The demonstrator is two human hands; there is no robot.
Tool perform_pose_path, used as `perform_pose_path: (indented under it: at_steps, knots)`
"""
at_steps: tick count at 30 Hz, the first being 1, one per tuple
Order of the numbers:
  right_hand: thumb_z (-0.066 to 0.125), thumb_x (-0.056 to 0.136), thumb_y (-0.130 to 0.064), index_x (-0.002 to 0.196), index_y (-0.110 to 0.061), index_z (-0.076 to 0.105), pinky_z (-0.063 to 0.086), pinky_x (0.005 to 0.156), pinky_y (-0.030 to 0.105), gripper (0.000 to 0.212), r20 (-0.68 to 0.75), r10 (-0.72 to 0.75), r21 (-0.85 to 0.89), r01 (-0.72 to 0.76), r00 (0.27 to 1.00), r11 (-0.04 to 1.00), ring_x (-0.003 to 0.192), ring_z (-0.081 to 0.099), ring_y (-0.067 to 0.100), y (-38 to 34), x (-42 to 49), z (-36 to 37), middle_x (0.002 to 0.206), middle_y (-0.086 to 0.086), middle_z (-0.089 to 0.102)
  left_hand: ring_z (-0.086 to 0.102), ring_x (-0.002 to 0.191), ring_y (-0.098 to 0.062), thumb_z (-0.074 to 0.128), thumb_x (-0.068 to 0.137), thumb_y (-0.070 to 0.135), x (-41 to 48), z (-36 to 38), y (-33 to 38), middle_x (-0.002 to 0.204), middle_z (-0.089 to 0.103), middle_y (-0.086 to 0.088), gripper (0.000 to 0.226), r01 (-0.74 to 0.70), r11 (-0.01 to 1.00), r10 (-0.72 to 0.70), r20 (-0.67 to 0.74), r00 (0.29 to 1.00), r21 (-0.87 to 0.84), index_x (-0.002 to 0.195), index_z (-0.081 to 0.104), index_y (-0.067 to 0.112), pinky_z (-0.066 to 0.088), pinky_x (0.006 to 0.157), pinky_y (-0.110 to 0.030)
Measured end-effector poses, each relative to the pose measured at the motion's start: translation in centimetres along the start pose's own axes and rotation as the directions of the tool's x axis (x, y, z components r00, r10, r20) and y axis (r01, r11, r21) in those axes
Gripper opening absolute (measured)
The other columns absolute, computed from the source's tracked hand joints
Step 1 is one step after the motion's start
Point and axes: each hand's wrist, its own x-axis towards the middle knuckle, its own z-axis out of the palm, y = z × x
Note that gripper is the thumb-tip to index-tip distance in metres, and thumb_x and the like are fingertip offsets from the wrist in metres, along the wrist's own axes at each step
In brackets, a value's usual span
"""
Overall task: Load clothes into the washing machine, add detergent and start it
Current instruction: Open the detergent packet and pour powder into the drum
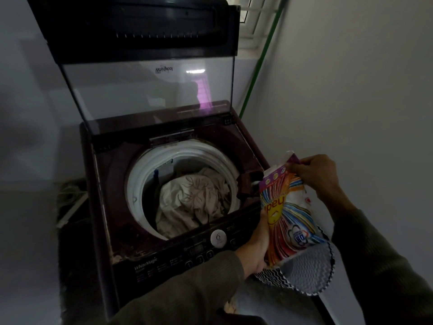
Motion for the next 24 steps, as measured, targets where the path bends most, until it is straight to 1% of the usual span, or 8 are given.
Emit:
perform_pose_path:
  at_steps: [3, 5, 9, 13, 17, 18, 21, 24]
  knots:
    - [0.079, 0.079, -0.032, 0.098, -0.006, 0.076, 0.060, 0.067, 0.032, 0.032, 0.003, -0.005, -0.008, 0.005, 1.000, 1.000, 0.061, 0.068, 0.016, 0.2, 0.1, -0.1, 0.074, 0.009, 0.074, 0.047, 0.135, -0.029, 0.006, 0.096, 0.067, -0.3, 0.2, 0.2, 0.149, 0.047, -0.014, 0.078, -0.004, 1.000, 0.004, 0.005, 1.000, -0.009, 0.145, 0.045, 0.020, 0.040, 0.099, -0.035]
    - [0.079, 0.078, -0.032, 0.098, -0.006, 0.076, 0.061, 0.070, 0.037, 0.032, -0.004, -0.007, -0.007, 0.007, 1.000, 1.000, 0.063, 0.070, 0.019, 0.3, 0.2, -0.2, 0.075, 0.010, 0.074, 0.048, 0.134, -0.029, 0.006, 0.095, 0.068, -0.1, 0.3, 0.2, 0.148, 0.048, -0.014, 0.079, 0.000, 1.000, 0.000, 0.004, 1.000, -0.010, 0.145, 0.045, 0.020, 0.040, 0.100, -0.035]
    - [0.080, 0.077, -0.032, 0.096, -0.007, 0.077, 0.061, 0.070, 0.037, 0.031, -0.018, -0.014, -0.009, 0.014, 1.000, 1.000, 0.064, 0.070, 0.019, 0.4, 0.3, -0.4, 0.075, 0.011, 0.074, 0.048, 0.133, -0.029, 0.005, 0.094, 0.069, -0.2, 0.6, 0.3, 0.147, 0.049, -0.014, 0.081, 0.012, 1.000, -0.012, -0.005, 1.000, 0.000, 0.144, 0.046, 0.020, 0.041, 0.100, -0.036]
    - [0.080, 0.078, -0.031, 0.095, -0.006, 0.077, 0.060, 0.069, 0.034, 0.030, -0.016, -0.001, -0.009, 0.001, 1.000, 1.000, 0.062, 0.069, 0.018, 0.4, 0.4, -0.7, 0.072, 0.009, 0.073, 0.048, 0.133, -0.029, 0.006, 0.097, 0.064, -0.8, 1.0, 0.5, 0.147, 0.048, -0.015, 0.078, 0.012, 1.000, -0.012, 0.015, 1.000, -0.005, 0.144, 0.046, 0.017, 0.040, 0.084, -0.030]
    - [0.080, 0.078, -0.030, 0.093, -0.007, 0.078, 0.060, 0.069, 0.037, 0.028, -0.012, -0.014, -0.012, 0.014, 1.000, 1.000, 0.063, 0.069, 0.019, 0.5, 0.4, -1.0, 0.070, 0.009, 0.073, 0.051, 0.130, -0.028, 0.004, 0.093, 0.071, -0.5, 1.1, 0.4, 0.144, 0.051, -0.015, 0.085, 0.037, 0.999, -0.038, 0.034, 0.999, 0.017, 0.144, 0.047, 0.019, 0.044, 0.068, -0.028]
    - [0.080, 0.078, -0.031, 0.093, -0.007, 0.078, 0.060, 0.068, 0.036, 0.028, -0.013, -0.014, -0.012, 0.014, 1.000, 1.000, 0.062, 0.069, 0.019, 0.6, 0.4, -1.0, 0.069, 0.008, 0.072, 0.052, 0.129, -0.028, 0.004, 0.092, 0.072, -0.2, 1.1, 0.3, 0.144, 0.052, -0.015, 0.086, 0.046, 0.999, -0.047, 0.032, 0.998, 0.022, 0.143, 0.048, 0.019, 0.044, 0.066, -0.026]
    - [0.080, 0.078, -0.030, 0.093, -0.006, 0.077, 0.057, 0.064, 0.031, 0.028, -0.007, -0.008, -0.008, 0.007, 1.000, 1.000, 0.060, 0.067, 0.016, 0.7, 0.4, -1.0, 0.067, 0.006, 0.071, 0.053, 0.127, -0.029, 0.005, 0.088, 0.078, 0.3, 1.0, 0.1, 0.142, 0.053, -0.015, 0.091, 0.068, 0.997, -0.068, 0.022, 0.997, 0.020, 0.143, 0.049, 0.021, 0.044, 0.069, -0.027]
    - [0.080, 0.079, -0.030, 0.094, -0.006, 0.077, 0.053, 0.060, 0.026, 0.029, -0.001, -0.004, -0.008, 0.004, 1.000, 1.000, 0.056, 0.065, 0.012, 0.7, 0.3, -0.9, 0.066, 0.004, 0.069, 0.053, 0.127, -0.030, 0.007, 0.085, 0.082, 0.8, 1.0, -0.3, 0.143, 0.053, -0.015, 0.093, 0.077, 0.997, -0.077, 0.011, 0.997, -0.002, 0.144, 0.047, 0.023, 0.043, 0.080, -0.035]
